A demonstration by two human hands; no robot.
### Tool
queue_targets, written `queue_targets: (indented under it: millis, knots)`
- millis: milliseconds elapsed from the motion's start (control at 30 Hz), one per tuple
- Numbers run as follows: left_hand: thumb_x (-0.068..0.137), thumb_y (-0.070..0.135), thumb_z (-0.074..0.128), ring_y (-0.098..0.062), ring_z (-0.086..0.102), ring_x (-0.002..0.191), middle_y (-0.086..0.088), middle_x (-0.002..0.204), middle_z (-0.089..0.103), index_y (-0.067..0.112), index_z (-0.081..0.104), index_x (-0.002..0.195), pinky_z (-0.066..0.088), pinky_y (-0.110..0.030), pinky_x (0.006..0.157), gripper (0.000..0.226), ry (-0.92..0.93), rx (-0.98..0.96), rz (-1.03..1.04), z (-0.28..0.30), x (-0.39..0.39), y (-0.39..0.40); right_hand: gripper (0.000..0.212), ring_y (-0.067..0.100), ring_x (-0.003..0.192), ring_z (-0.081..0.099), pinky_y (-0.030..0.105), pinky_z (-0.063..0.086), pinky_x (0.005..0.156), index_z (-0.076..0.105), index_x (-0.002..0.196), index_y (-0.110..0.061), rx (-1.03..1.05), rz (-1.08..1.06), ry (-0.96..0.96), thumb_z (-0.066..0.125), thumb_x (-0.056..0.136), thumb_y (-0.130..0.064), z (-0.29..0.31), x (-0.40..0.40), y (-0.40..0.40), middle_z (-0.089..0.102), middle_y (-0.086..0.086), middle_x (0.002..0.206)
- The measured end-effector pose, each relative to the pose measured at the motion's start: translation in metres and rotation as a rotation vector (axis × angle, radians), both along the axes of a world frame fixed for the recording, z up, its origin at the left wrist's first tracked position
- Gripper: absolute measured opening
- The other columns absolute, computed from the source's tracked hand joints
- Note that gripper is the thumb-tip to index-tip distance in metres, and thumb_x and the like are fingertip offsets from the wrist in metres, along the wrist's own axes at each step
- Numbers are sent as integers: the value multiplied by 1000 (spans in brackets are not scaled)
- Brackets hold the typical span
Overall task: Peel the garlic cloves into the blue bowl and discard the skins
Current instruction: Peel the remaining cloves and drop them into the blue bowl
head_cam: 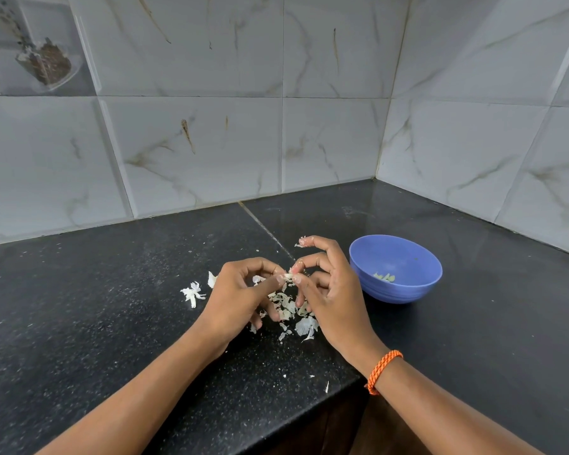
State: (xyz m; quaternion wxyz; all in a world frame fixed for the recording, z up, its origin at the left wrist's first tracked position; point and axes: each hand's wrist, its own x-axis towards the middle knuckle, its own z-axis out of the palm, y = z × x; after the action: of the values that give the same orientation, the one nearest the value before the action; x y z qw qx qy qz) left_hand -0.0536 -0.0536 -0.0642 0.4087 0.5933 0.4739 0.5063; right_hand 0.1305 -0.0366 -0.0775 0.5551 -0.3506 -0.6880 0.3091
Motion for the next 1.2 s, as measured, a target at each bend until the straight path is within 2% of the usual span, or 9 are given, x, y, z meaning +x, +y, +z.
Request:
queue_targets:
  millis: [100, 267, 400, 533, 633, 767, 967, 1100, 1200]
  knots:
    - [99, 16, 77, -34, 70, 57, -11, 93, 77, 9, 78, 94, 44, -27, 42, 8, 30, 48, 46, 2, 0, 0, 47, 23, 69, 72, 39, 62, 65, 54, 140, -27, 14, 0, -55, 69, 101, -4, -1, 0, 0, 70, -6, 104]
    - [97, 16, 78, -34, 69, 51, -4, 90, 79, 14, 81, 90, 41, -26, 42, 8, 60, 69, 113, 5, 0, -2, 47, 13, 87, 76, 19, 54, 65, 59, 140, -25, 48, -42, -136, 72, 100, -6, 2, -1, -1, 75, -11, 105]
    - [96, 21, 78, -27, 71, 47, 3, 82, 79, 28, 80, 85, 48, -27, 46, 13, 284, 186, 207, 4, 1, -2, 45, 10, 89, 75, 33, 61, 67, 61, 137, -26, 75, -98, -157, 77, 97, -12, 0, -1, 0, 76, -13, 100]
    - [91, 25, 80, -10, 70, 52, 18, 96, 75, 35, 78, 84, 60, -40, 59, 13, 393, 302, 285, -1, 2, 0, 47, 12, 86, 75, 41, 60, 68, 59, 137, -30, 83, -121, -188, 78, 97, -14, -2, -1, 2, 75, -13, 97]
    - [89, 27, 81, -3, 70, 60, 22, 98, 74, 38, 77, 85, 59, -40, 59, 12, 439, 342, 307, -1, 1, 1, 48, 11, 84, 74, 37, 60, 67, 58, 137, -29, 113, -125, -201, 78, 97, -13, -2, -2, 2, 74, -14, 96]
    - [89, 26, 81, -15, 71, 55, 22, 102, 76, 38, 76, 87, 60, -48, 59, 13, 406, 313, 265, -1, 0, 1, 50, 11, 84, 74, 28, 57, 67, 57, 139, -28, 116, -116, -198, 80, 96, -14, -1, -2, 2, 75, -14, 95]
    - [87, 32, 75, -25, 65, 47, 9, 57, 69, 33, 73, 81, 59, -50, 55, 6, 423, 278, 270, 3, 2, -3, 53, 8, 85, 74, 20, 55, 68, 56, 140, -26, 137, -102, -199, 81, 95, -13, -1, -3, 2, 76, -14, 96]
    - [89, 32, 76, -21, 65, 46, 5, 53, 69, 33, 73, 82, 60, -49, 55, 8, 424, 274, 250, 6, 1, -5, 53, 11, 84, 74, 25, 57, 68, 56, 140, -26, 142, -106, -195, 81, 95, -12, -2, -3, 3, 75, -13, 96]
    - [89, 34, 77, -21, 65, 46, 10, 53, 67, 34, 73, 80, 59, -48, 57, 10, 471, 285, 267, 9, 2, -5, 53, 9, 85, 74, 17, 54, 68, 56, 140, -26, 136, -107, -198, 81, 95, -12, -2, -3, 3, 75, -13, 96]
